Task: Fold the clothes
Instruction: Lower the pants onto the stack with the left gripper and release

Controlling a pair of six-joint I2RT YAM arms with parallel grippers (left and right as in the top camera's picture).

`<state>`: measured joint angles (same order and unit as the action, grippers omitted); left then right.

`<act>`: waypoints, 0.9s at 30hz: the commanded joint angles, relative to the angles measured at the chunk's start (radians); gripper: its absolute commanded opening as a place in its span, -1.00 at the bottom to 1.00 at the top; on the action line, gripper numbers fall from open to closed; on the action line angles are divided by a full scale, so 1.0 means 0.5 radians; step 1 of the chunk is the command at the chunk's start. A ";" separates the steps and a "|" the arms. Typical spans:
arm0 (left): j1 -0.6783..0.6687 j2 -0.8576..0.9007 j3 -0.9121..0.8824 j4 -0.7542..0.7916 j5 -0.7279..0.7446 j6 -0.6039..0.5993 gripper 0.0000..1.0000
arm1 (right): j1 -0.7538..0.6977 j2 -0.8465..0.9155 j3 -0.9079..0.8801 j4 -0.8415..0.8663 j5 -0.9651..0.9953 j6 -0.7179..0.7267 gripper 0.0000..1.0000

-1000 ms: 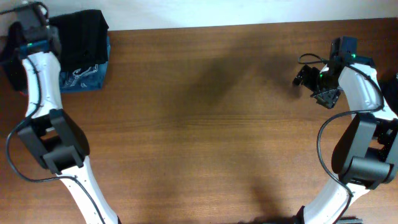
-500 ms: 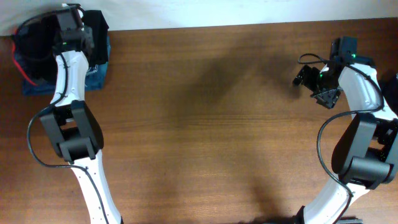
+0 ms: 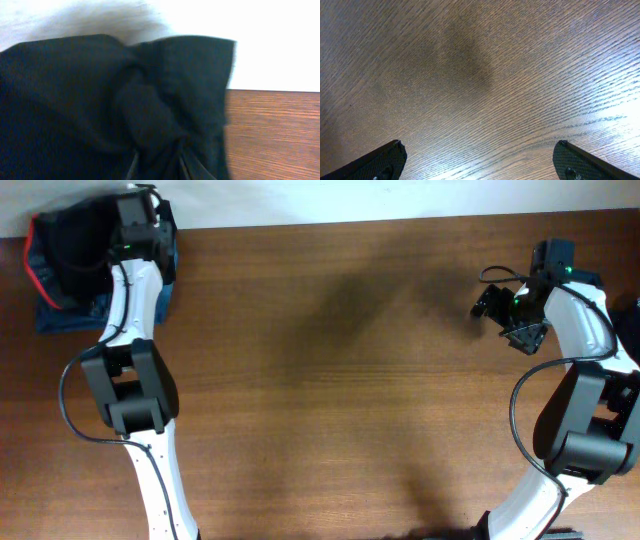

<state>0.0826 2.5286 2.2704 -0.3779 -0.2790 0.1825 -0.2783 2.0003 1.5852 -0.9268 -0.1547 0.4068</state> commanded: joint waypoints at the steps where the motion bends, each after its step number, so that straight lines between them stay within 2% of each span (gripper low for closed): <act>1: -0.097 0.083 0.021 -0.022 0.185 0.026 -0.57 | -0.007 0.009 -0.012 0.001 0.019 -0.019 0.97; 3: -0.097 0.083 0.021 -0.035 0.184 0.026 -0.48 | -0.007 0.009 -0.012 0.000 0.019 -0.019 0.97; 4: -0.097 0.083 0.021 -0.041 0.183 0.026 -0.17 | -0.007 0.009 -0.012 0.001 0.019 -0.019 0.97; 5: -0.097 0.083 0.020 -0.042 0.183 0.026 -0.06 | -0.007 0.009 -0.012 0.001 0.019 -0.019 0.97; 9: -0.095 0.083 0.021 -0.038 0.159 0.026 -0.03 | -0.007 0.009 -0.012 0.001 0.019 -0.019 0.97; 12: -0.095 0.083 0.021 -0.038 0.062 0.027 0.19 | -0.007 0.009 -0.012 0.000 0.019 -0.019 0.97; 16: -0.095 0.081 0.021 -0.013 -0.031 0.027 0.23 | -0.007 0.009 -0.012 0.001 0.019 -0.019 0.97; 17: -0.095 0.080 0.027 -0.001 -0.072 0.027 0.33 | -0.007 0.009 -0.012 0.001 0.019 -0.019 0.97; 24: -0.095 0.009 0.156 -0.076 -0.117 0.026 0.60 | -0.007 0.009 -0.012 0.001 0.019 -0.019 0.97; 27: -0.084 -0.096 0.213 -0.183 -0.117 0.025 0.61 | -0.007 0.009 -0.012 0.001 0.019 -0.019 0.97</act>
<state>0.0376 2.5309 2.3295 -0.4370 -0.3222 0.1936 -0.2783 2.0003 1.5852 -0.9268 -0.1547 0.4065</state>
